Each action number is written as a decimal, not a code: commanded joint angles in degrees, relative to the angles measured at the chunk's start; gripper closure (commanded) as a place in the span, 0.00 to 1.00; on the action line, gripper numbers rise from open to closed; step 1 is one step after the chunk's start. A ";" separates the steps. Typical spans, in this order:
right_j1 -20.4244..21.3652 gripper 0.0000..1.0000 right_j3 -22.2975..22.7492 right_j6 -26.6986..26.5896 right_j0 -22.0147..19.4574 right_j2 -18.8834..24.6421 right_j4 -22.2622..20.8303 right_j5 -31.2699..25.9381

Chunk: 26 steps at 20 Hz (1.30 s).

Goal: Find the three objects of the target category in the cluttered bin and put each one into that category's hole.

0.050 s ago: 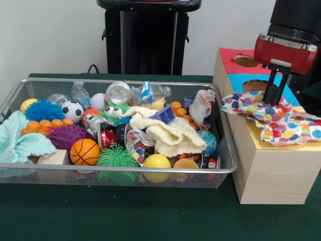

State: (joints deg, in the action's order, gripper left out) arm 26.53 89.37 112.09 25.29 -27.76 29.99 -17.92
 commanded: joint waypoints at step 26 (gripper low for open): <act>-5.78 1.00 -6.60 14.35 1.38 -0.51 3.18 -8.34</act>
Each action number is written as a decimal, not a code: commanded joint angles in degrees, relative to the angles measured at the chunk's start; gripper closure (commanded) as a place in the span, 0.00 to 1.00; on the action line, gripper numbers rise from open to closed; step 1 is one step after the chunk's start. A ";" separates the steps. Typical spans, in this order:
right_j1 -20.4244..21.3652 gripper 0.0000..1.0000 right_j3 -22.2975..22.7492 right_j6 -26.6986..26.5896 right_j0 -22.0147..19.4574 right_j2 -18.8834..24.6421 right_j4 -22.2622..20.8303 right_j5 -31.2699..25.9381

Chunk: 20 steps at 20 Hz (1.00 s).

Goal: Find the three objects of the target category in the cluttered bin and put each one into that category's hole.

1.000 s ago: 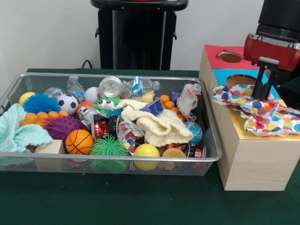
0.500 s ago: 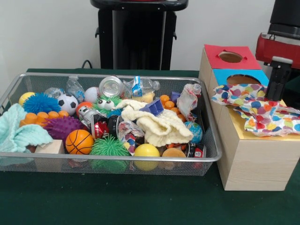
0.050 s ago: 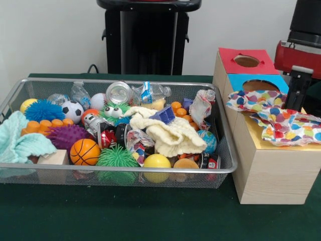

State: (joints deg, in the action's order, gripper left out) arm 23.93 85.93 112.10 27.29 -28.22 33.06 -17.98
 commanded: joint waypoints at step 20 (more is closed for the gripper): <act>-4.46 1.00 -0.92 14.95 -1.62 1.30 1.64 -5.16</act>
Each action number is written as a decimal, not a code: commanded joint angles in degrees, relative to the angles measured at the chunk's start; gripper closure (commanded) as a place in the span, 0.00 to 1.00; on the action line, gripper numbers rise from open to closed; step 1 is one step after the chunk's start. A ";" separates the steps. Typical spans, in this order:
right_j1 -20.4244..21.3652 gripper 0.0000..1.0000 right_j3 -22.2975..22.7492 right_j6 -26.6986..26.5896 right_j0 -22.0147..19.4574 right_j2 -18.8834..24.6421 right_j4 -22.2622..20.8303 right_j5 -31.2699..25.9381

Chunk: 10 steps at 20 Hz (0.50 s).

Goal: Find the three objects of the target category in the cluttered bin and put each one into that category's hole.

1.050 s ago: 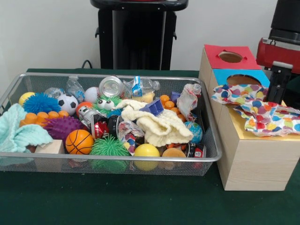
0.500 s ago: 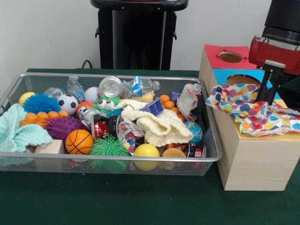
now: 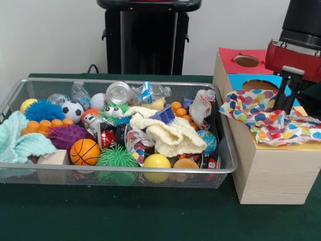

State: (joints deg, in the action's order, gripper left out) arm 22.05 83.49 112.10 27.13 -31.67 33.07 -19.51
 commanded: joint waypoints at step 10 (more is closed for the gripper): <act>-4.85 1.00 3.66 14.53 -2.31 7.58 0.97 -12.50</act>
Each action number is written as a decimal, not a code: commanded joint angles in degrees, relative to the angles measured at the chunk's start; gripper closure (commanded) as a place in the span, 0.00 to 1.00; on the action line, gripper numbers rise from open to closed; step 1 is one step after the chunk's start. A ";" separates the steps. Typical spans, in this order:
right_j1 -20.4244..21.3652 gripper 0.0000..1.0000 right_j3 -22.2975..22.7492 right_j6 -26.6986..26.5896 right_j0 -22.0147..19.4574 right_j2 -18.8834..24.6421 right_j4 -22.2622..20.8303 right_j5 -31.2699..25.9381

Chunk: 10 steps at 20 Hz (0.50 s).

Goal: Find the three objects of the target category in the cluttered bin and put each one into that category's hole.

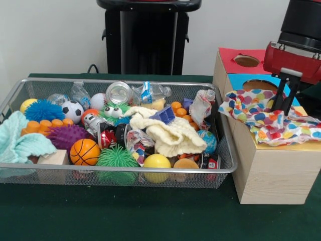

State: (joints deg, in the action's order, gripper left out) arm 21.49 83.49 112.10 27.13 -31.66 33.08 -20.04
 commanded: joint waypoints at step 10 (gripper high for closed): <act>-6.88 1.00 7.55 18.05 -1.61 11.68 3.96 -18.18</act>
State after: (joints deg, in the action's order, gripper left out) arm 20.49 83.49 112.55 26.76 -31.03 34.88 -27.45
